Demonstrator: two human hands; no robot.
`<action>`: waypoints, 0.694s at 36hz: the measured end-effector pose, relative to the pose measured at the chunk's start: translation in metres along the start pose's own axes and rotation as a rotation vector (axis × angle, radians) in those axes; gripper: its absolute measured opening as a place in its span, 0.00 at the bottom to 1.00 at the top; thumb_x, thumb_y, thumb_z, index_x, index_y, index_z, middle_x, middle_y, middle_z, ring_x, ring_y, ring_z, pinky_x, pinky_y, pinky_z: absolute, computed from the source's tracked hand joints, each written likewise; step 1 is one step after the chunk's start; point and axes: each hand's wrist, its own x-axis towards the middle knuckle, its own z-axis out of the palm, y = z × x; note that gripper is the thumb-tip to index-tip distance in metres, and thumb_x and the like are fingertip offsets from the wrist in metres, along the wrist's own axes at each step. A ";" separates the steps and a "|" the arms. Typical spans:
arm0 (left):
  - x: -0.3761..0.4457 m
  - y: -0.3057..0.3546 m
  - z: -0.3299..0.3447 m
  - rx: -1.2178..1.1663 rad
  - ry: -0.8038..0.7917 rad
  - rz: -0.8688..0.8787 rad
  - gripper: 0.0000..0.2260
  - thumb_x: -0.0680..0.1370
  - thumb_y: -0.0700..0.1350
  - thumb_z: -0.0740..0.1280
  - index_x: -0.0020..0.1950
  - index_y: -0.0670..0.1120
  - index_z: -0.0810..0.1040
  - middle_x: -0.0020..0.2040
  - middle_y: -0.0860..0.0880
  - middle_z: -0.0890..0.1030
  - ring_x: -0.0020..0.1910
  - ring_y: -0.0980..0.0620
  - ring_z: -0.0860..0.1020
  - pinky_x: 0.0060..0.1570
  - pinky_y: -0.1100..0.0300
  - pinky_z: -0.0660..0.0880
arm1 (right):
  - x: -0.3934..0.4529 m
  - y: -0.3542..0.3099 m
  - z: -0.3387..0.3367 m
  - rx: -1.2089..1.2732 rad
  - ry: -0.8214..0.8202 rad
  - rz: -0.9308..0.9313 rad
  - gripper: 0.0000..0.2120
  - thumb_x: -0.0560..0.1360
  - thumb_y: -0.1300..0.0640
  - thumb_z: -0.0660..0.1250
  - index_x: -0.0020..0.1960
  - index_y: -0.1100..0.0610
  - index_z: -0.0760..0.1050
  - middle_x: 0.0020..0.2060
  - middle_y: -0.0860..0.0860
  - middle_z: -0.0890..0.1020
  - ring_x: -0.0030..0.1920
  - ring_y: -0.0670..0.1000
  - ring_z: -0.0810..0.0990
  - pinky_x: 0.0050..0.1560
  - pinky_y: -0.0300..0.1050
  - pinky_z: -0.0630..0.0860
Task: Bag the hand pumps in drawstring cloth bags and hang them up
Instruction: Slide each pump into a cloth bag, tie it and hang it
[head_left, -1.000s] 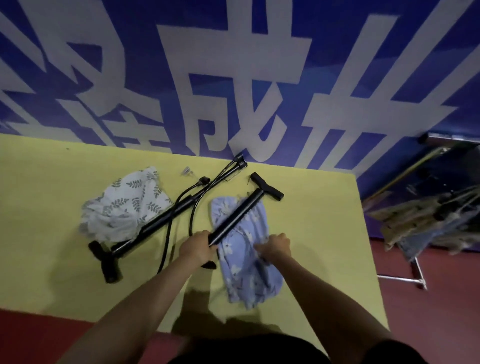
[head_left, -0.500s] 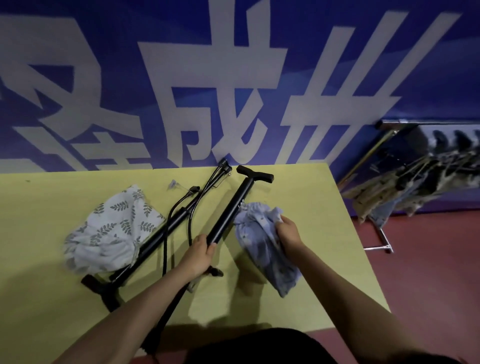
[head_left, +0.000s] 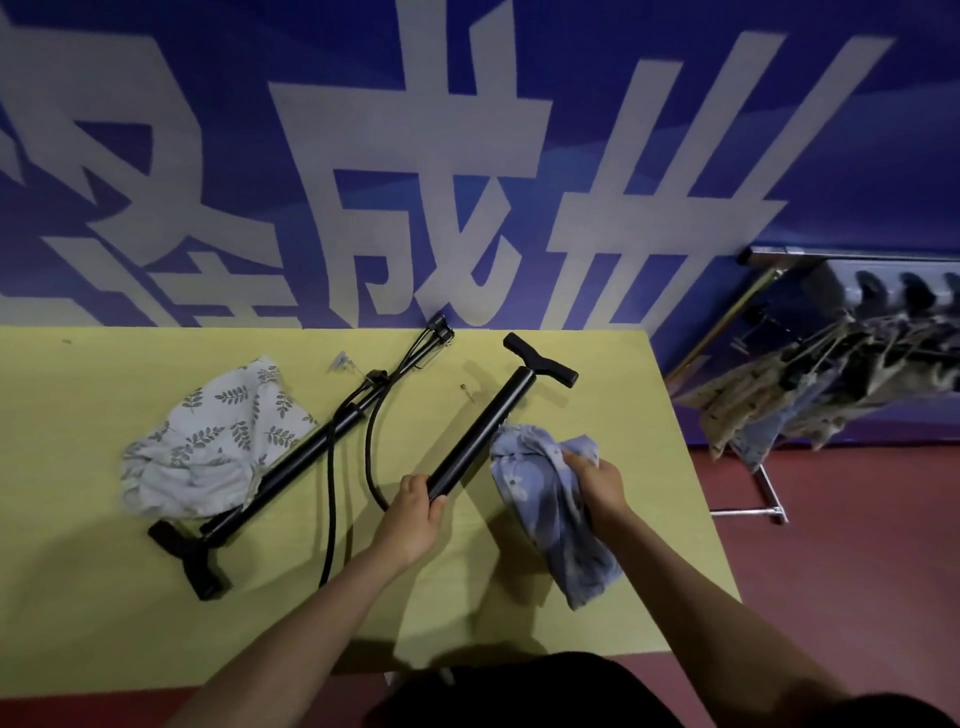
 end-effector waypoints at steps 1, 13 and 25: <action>0.000 0.002 0.003 0.003 0.004 -0.008 0.19 0.83 0.49 0.56 0.69 0.39 0.65 0.63 0.42 0.68 0.57 0.43 0.75 0.55 0.52 0.73 | 0.001 0.000 -0.005 0.005 -0.008 -0.009 0.15 0.77 0.55 0.66 0.51 0.69 0.78 0.44 0.63 0.81 0.42 0.58 0.79 0.40 0.47 0.73; 0.004 0.023 0.027 0.138 -0.021 -0.142 0.21 0.83 0.49 0.56 0.72 0.39 0.63 0.68 0.42 0.66 0.63 0.44 0.72 0.61 0.54 0.70 | 0.007 -0.009 -0.065 0.091 -0.064 -0.081 0.12 0.79 0.55 0.61 0.44 0.62 0.76 0.40 0.57 0.80 0.41 0.54 0.78 0.37 0.45 0.71; 0.015 0.036 0.013 0.369 -0.137 -0.283 0.15 0.81 0.52 0.60 0.61 0.42 0.73 0.56 0.45 0.77 0.49 0.49 0.78 0.48 0.56 0.78 | 0.017 -0.039 -0.076 0.122 -0.184 -0.304 0.13 0.81 0.54 0.60 0.51 0.61 0.79 0.44 0.54 0.83 0.44 0.49 0.80 0.35 0.30 0.74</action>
